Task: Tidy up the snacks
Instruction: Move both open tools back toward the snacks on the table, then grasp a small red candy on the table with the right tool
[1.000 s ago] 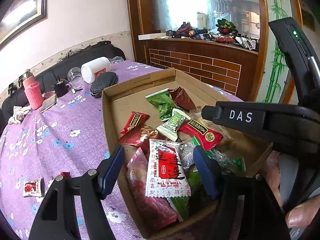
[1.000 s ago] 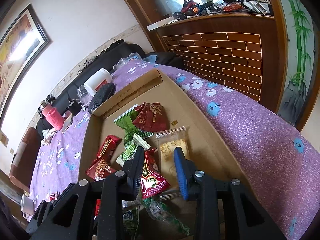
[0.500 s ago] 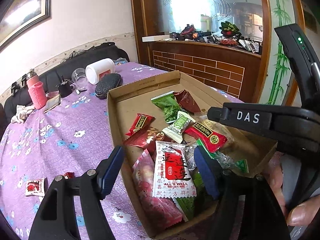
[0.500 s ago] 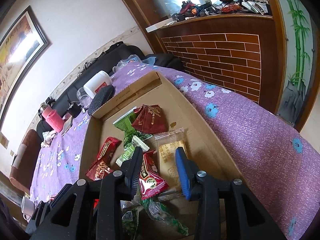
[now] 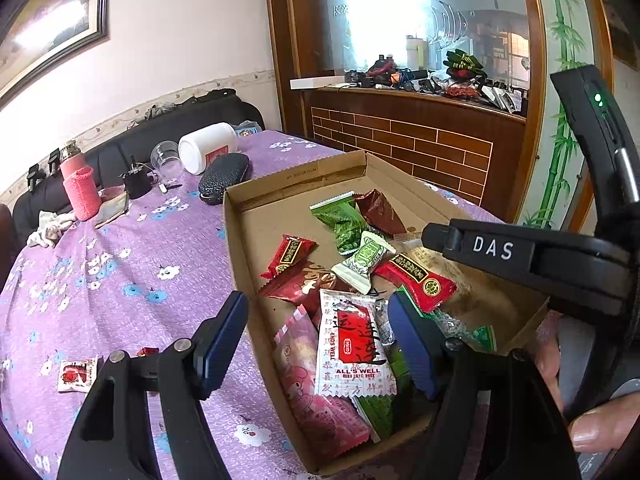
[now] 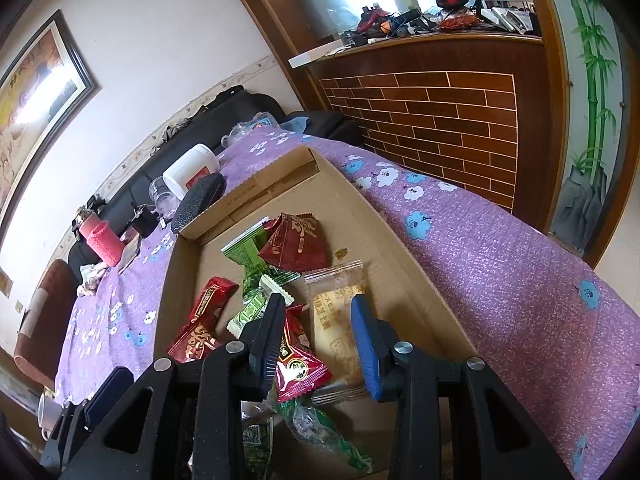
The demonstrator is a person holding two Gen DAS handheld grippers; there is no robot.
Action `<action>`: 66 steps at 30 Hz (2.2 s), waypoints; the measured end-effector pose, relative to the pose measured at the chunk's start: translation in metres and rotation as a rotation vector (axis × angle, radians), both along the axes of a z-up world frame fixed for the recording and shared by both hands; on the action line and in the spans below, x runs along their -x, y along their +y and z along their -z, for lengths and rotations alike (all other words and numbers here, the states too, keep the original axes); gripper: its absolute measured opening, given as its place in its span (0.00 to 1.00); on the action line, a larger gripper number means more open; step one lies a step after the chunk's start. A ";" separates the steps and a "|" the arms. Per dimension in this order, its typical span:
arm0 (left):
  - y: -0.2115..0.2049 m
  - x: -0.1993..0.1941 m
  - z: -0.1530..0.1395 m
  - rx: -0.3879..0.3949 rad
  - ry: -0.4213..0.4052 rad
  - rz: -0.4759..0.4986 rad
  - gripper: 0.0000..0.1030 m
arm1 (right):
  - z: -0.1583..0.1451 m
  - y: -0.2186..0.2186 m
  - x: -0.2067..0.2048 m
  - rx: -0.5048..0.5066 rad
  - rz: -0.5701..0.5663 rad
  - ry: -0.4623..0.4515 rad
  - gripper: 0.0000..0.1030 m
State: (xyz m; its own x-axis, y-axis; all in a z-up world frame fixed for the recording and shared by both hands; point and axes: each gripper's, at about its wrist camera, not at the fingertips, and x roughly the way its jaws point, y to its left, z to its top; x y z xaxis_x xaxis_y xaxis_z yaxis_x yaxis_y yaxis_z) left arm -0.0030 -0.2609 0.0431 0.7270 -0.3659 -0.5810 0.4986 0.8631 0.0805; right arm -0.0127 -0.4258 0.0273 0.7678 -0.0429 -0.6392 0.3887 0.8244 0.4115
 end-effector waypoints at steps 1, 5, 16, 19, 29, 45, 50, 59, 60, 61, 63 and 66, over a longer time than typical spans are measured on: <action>0.000 0.000 -0.001 0.001 -0.001 -0.001 0.69 | 0.000 0.000 0.000 0.002 0.001 0.000 0.35; 0.001 0.003 -0.006 0.003 -0.005 -0.003 0.69 | 0.000 0.000 0.000 0.011 0.009 0.000 0.35; 0.022 0.009 -0.032 0.026 0.026 -0.012 0.70 | -0.004 0.002 0.004 0.034 0.024 -0.021 0.35; 0.039 0.005 -0.039 0.027 0.057 -0.035 0.72 | -0.005 0.007 0.004 0.048 0.004 -0.030 0.35; 0.123 -0.028 -0.039 -0.036 0.095 -0.177 0.72 | -0.017 0.031 0.006 0.115 -0.081 -0.071 0.35; 0.230 -0.118 0.033 0.014 0.346 -0.297 0.34 | -0.050 0.158 -0.020 0.074 -0.529 -0.042 0.44; 0.223 -0.103 0.036 -0.057 0.410 -0.193 0.34 | -0.039 0.185 -0.059 -0.003 -0.575 0.032 0.44; 0.248 -0.075 0.004 -0.016 0.415 -0.154 0.53 | 0.008 0.207 -0.093 0.082 -0.614 0.138 0.44; 0.249 -0.076 0.004 -0.008 0.422 -0.164 0.53 | 0.012 0.210 -0.095 0.100 -0.630 0.143 0.44; 0.249 -0.078 0.004 -0.012 0.429 -0.187 0.53 | 0.013 0.212 -0.095 0.119 -0.638 0.143 0.44; 0.249 -0.081 0.008 -0.027 0.436 -0.218 0.53 | 0.015 0.219 -0.095 0.163 -0.659 0.143 0.43; 0.254 -0.084 0.009 -0.020 0.441 -0.262 0.53 | 0.024 0.234 -0.095 0.234 -0.700 0.167 0.43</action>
